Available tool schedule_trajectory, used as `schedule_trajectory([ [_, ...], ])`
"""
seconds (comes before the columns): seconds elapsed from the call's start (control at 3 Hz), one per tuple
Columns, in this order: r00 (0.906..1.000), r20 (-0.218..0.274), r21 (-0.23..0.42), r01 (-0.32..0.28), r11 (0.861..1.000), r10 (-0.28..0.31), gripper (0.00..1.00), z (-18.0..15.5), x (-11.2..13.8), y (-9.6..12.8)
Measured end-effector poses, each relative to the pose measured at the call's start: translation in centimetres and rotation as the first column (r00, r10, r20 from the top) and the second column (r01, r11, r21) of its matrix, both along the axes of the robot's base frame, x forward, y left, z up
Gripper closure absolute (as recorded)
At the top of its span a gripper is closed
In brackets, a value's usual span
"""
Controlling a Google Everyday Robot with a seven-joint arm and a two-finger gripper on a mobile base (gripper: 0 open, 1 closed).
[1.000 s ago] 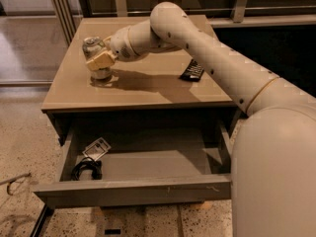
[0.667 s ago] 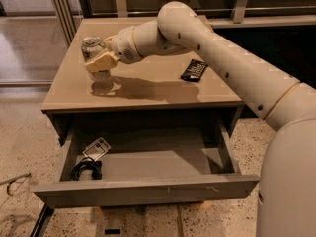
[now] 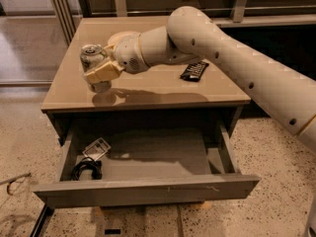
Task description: Place 7up can into top drawer
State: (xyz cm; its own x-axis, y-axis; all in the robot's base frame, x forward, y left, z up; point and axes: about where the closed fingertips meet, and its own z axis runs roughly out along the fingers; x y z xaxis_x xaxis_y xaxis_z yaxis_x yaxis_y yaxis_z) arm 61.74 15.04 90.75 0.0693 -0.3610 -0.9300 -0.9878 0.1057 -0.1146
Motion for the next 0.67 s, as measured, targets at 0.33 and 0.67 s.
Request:
schedule_trajectory([
  [0.33,1.0,-0.004,-0.028,-0.002,1.0,0.002,1.0,0.0,-2.5,-1.1],
  [0.67,1.0,-0.009,-0.044,0.003,0.999,-0.004,1.0,0.4,-6.3,-2.0],
])
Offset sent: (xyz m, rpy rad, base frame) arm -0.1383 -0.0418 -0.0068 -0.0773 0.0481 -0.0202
